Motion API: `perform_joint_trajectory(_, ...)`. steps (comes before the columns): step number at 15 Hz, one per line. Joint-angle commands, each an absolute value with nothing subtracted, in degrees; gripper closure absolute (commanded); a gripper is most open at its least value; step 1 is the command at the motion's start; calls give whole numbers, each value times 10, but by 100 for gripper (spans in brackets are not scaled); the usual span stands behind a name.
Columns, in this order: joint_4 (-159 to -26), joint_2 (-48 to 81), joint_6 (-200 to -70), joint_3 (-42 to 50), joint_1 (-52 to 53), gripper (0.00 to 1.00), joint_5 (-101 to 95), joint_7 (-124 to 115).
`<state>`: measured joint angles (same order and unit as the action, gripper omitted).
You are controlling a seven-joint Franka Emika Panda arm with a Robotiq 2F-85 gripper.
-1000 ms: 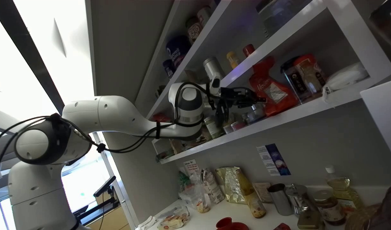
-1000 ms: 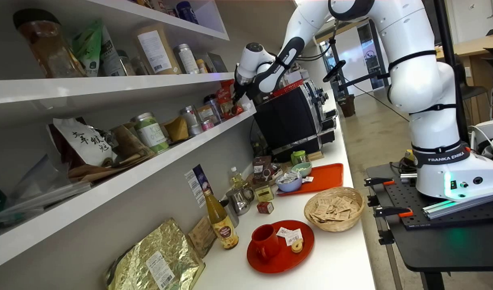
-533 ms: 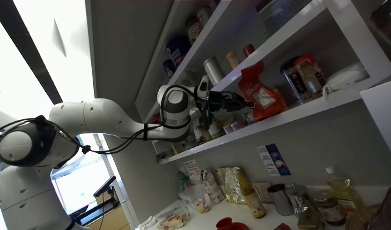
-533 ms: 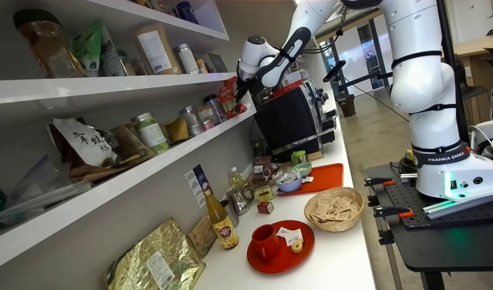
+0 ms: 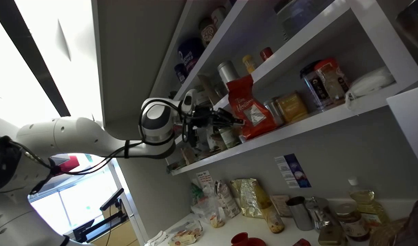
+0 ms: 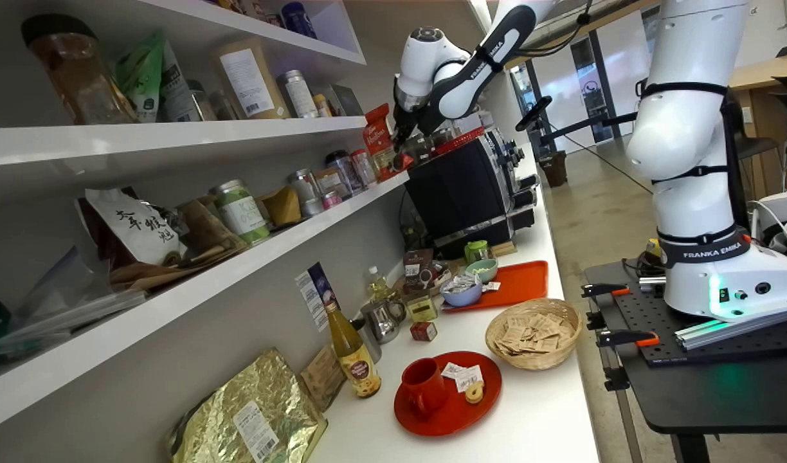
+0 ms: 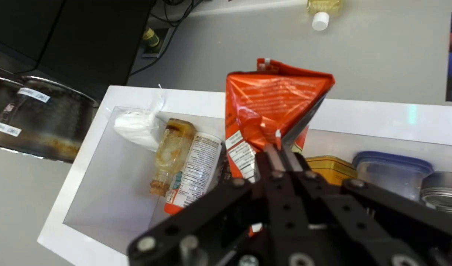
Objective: Remove the orange packet from the bottom shelf and put it on the counter
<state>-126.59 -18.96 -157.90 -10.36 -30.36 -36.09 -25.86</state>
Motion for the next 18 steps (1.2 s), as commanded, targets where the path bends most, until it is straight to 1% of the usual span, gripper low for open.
perform_joint_trajectory(1,-1329,-244,-1570,-48,-206,98,-308,-198)
perform_joint_trajectory(7,-1389,-257,-1568,-22,-55,98,-143,-88)
perform_joint_trajectory(13,-1404,-223,-1586,-50,36,98,-43,-75)
perform_joint_trajectory(15,-1420,-241,-1573,-58,68,98,-16,-70)
perform_joint_trajectory(18,-1437,-222,-1591,-84,109,98,8,-71)
